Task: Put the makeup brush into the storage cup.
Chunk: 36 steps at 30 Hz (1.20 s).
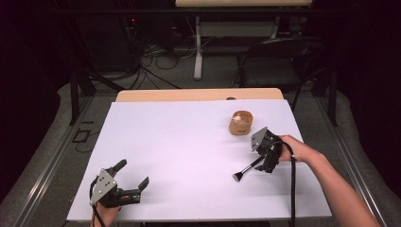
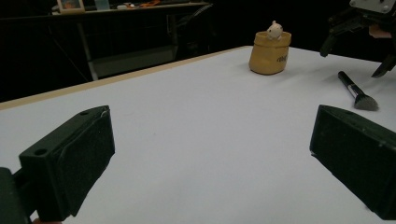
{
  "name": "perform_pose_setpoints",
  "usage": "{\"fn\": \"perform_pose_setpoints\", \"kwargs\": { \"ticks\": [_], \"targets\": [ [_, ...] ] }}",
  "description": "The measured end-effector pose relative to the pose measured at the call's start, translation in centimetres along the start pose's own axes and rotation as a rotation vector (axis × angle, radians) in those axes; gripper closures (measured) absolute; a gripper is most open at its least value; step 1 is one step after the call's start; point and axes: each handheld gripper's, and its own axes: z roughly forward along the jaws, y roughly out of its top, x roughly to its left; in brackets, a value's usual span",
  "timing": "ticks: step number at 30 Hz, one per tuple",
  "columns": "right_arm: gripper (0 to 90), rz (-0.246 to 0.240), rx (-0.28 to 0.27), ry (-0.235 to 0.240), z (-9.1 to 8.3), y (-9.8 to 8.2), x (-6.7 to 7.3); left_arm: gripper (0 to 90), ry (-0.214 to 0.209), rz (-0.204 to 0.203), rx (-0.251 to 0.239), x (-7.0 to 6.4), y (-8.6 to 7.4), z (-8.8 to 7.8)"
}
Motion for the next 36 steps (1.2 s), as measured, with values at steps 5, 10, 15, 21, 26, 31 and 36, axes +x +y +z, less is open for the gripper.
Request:
{"fn": "perform_pose_setpoints", "kwargs": {
  "ticks": [5,10,15,21,26,31,36],
  "targets": [
    [0.0,-0.027,0.052,0.011,0.2,0.1,-0.1,0.0,-0.002,0.002,0.001,0.0,0.0,0.1],
    [0.0,-0.051,0.076,0.013,0.6,0.2,-0.2,0.0,-0.001,0.001,0.002,0.0,0.0,0.0],
    [0.0,-0.055,0.082,0.015,0.2,0.8,-1.0,0.0,0.0,0.001,0.002,0.0,0.0,0.1],
    [0.0,-0.119,0.143,0.017,0.8,1.4,-0.8,0.0,-0.001,0.001,0.0,0.0,0.0,0.0],
    [0.2,-0.165,0.171,0.022,1.1,1.8,-0.7,0.0,0.002,-0.002,0.001,0.0,0.0,0.0],
    [11.4,-0.227,0.23,0.028,1.1,2.1,-0.6,0.0,-0.001,0.001,0.002,0.0,0.0,0.1],
    [24.7,-0.263,0.218,0.024,1.4,2.3,-0.3,0.0,0.007,0.002,0.0,0.1,0.0,0.0]
  ]
}}
